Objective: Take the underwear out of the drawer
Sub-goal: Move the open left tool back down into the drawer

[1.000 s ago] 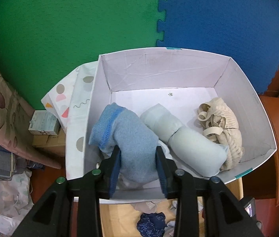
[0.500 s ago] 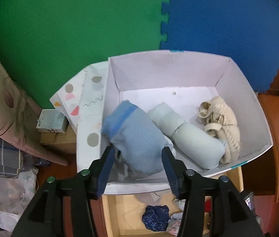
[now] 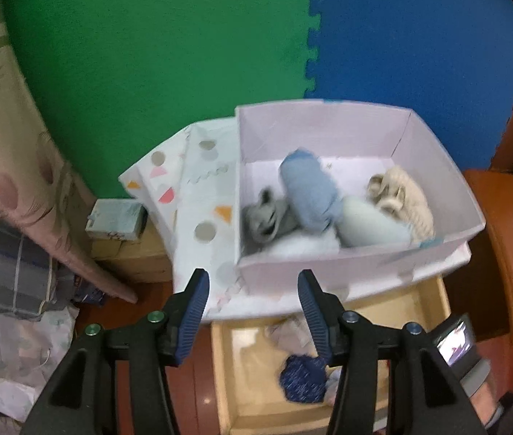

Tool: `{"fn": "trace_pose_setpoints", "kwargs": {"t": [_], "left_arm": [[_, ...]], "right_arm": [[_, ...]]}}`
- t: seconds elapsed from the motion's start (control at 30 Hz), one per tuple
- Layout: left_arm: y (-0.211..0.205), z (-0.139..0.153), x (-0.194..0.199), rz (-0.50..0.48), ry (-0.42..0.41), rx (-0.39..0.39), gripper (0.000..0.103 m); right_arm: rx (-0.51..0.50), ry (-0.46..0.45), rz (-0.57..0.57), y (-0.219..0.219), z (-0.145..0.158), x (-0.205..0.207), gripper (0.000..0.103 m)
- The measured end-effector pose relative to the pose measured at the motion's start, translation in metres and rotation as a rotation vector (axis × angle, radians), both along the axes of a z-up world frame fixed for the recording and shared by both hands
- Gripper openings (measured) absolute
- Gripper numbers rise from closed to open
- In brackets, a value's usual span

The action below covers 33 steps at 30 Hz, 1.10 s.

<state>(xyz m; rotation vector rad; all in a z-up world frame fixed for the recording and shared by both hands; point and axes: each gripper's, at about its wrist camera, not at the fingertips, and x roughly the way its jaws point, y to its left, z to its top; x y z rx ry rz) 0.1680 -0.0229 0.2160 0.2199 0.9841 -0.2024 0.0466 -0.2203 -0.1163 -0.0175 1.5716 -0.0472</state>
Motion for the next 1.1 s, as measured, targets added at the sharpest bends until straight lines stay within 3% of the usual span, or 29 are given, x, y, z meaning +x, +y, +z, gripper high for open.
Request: {"fn": "trace_pose_setpoints", "kwargs": {"t": [0.23, 0.4, 0.57, 0.73, 1.1], "left_arm": [[0.032, -0.057, -0.043, 0.066, 0.011, 0.039, 0.052], [0.047, -0.107, -0.054, 0.129, 0.069, 0.032, 0.052], [0.046, -0.145, -0.064, 0.131, 0.081, 0.086, 0.052], [0.050, -0.181, -0.068, 0.143, 0.147, 0.045, 0.052], [0.060, -0.209, -0.074, 0.174, 0.161, 0.019, 0.053]], "right_arm": [[-0.007, -0.002, 0.000, 0.002, 0.001, 0.000, 0.050], [-0.008, -0.009, -0.002, 0.003, 0.005, 0.000, 0.047], [0.000, -0.009, -0.009, 0.002, 0.010, 0.001, 0.045], [0.011, -0.020, -0.027, -0.003, 0.017, 0.003, 0.042], [0.030, -0.067, -0.053, -0.013, 0.056, 0.010, 0.040]]}}
